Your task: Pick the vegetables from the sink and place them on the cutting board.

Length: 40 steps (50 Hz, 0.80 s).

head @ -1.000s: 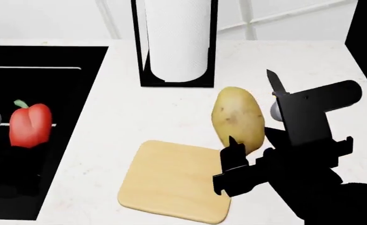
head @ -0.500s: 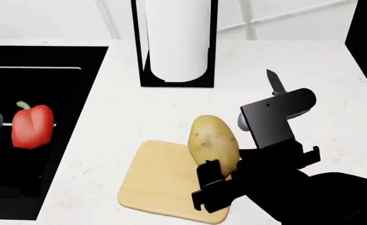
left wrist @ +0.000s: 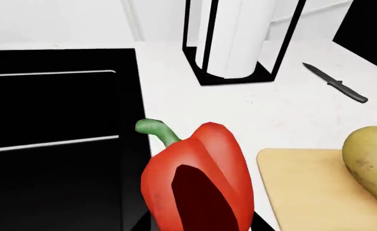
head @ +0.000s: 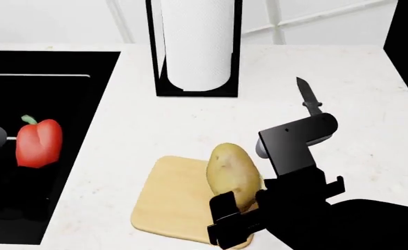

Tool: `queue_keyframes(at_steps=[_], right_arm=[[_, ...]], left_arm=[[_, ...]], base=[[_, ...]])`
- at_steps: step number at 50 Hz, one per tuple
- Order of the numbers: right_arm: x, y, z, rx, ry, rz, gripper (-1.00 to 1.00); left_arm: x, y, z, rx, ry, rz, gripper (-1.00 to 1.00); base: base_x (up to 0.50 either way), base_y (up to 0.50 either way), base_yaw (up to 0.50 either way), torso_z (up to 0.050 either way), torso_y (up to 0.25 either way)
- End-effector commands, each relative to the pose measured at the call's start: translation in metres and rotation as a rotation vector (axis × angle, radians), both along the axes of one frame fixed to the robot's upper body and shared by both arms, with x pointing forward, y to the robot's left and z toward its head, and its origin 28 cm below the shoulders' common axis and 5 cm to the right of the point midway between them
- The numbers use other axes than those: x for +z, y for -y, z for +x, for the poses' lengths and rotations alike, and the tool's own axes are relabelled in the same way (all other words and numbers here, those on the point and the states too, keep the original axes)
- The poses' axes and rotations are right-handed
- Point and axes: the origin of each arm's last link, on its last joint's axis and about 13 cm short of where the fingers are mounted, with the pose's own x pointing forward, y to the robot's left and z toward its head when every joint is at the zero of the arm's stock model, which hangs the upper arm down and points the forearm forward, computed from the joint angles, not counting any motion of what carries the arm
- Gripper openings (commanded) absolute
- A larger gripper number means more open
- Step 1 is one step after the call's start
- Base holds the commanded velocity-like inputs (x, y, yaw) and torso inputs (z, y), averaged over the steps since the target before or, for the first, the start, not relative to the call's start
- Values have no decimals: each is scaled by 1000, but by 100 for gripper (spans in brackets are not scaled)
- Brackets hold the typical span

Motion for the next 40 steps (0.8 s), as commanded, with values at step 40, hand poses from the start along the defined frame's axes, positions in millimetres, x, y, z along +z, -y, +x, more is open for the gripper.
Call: queue_keyframes(at_steps=[40], right_arm=[[72, 18, -3, -227, 436, 179, 100]], left_arm=[[4, 88, 37, -374, -21, 77, -100]], base=[[0, 0, 0, 0, 0]])
